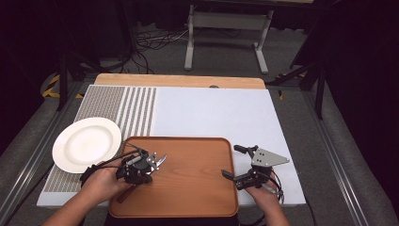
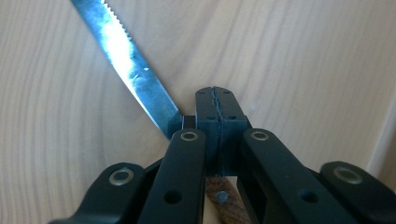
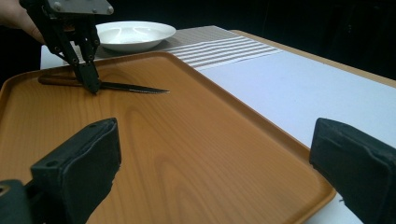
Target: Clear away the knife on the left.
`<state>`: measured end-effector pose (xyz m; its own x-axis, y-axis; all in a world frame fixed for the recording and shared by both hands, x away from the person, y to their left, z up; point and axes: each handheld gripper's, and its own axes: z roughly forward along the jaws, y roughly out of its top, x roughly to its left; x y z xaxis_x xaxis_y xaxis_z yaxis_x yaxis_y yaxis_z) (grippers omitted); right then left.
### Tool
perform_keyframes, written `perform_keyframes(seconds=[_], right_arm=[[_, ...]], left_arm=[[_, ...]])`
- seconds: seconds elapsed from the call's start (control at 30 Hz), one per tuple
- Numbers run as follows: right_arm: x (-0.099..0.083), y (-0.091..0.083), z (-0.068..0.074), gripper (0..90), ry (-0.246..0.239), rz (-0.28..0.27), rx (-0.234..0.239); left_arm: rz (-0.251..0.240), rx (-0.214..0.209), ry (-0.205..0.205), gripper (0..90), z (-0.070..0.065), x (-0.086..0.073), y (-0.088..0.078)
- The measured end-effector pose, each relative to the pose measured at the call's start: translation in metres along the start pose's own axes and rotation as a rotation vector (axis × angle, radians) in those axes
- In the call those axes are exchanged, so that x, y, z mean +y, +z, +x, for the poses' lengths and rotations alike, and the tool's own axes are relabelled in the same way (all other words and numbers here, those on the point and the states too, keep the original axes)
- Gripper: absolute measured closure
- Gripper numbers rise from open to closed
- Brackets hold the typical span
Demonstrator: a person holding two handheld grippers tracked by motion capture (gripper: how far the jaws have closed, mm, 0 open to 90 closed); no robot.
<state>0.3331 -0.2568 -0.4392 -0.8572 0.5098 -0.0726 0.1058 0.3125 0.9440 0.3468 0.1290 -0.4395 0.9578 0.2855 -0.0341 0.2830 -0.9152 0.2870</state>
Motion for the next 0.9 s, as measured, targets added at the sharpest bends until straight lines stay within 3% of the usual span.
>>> perform_keyframes(seconds=[0.9], right_arm=[[-0.001,0.000,0.000,2.9,0.001,0.008,0.000]], left_arm=[[-0.031,0.031,-0.132,90.0,0.022,-0.017,-0.004]])
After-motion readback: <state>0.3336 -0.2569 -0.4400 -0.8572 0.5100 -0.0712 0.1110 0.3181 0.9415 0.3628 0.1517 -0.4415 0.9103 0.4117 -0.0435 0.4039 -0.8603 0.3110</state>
